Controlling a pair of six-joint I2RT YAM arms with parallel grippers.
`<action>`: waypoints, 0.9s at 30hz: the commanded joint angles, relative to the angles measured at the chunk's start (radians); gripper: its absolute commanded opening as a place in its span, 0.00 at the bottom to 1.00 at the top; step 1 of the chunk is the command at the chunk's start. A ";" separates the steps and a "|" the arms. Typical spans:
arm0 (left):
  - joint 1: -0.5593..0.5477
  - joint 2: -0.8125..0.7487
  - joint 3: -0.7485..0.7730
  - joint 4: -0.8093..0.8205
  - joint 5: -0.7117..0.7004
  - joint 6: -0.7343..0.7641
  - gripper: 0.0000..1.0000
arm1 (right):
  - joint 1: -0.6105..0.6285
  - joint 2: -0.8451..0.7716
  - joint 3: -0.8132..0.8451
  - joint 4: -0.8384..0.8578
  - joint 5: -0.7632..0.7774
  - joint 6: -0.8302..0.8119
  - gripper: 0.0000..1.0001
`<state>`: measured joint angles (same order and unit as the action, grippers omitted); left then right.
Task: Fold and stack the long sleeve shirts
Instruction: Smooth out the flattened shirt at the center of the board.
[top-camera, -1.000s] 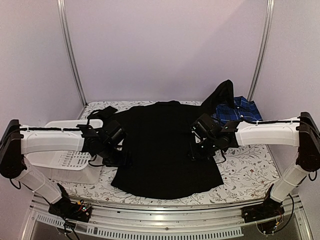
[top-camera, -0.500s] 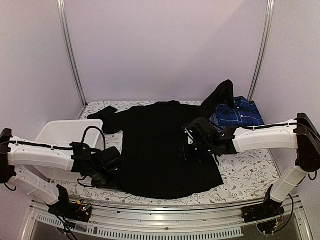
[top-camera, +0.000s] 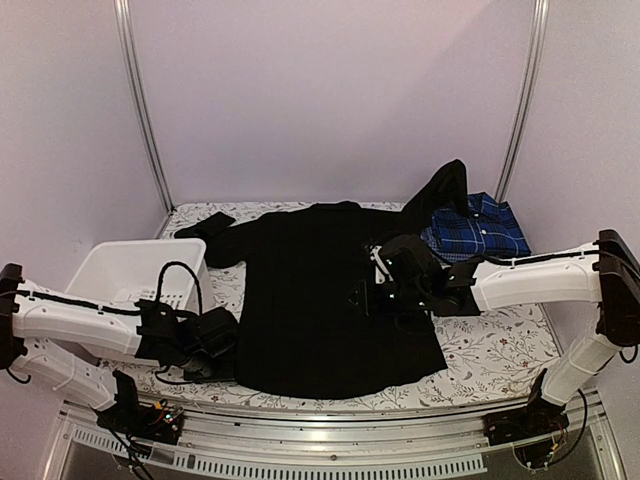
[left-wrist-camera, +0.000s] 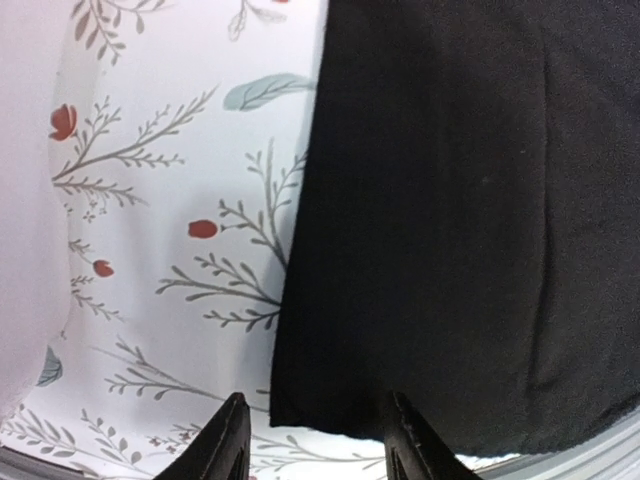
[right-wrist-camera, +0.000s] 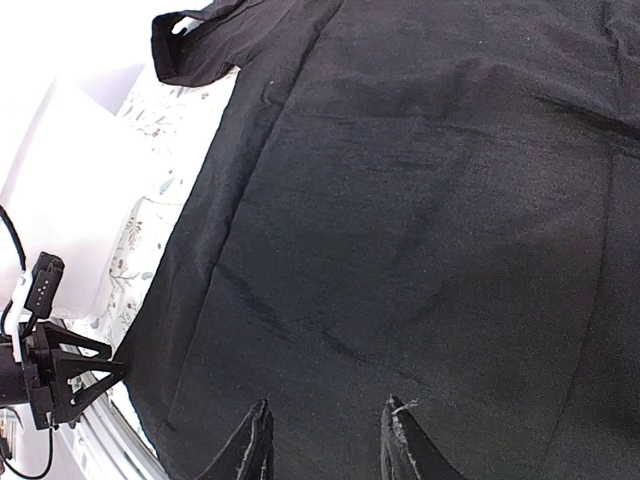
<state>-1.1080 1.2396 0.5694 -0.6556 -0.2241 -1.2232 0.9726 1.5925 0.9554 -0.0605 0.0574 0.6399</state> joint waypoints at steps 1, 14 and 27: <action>-0.017 -0.012 -0.022 0.096 -0.042 -0.041 0.45 | 0.008 0.002 0.006 0.033 0.012 -0.001 0.36; -0.017 -0.038 -0.037 0.062 -0.064 -0.076 0.12 | 0.008 0.076 0.037 0.023 0.011 0.000 0.35; -0.038 -0.042 0.159 0.043 -0.059 0.133 0.00 | 0.008 0.128 0.040 0.012 0.019 0.003 0.35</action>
<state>-1.1225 1.1904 0.6632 -0.6083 -0.2798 -1.1988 0.9741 1.6936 0.9749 -0.0467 0.0589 0.6395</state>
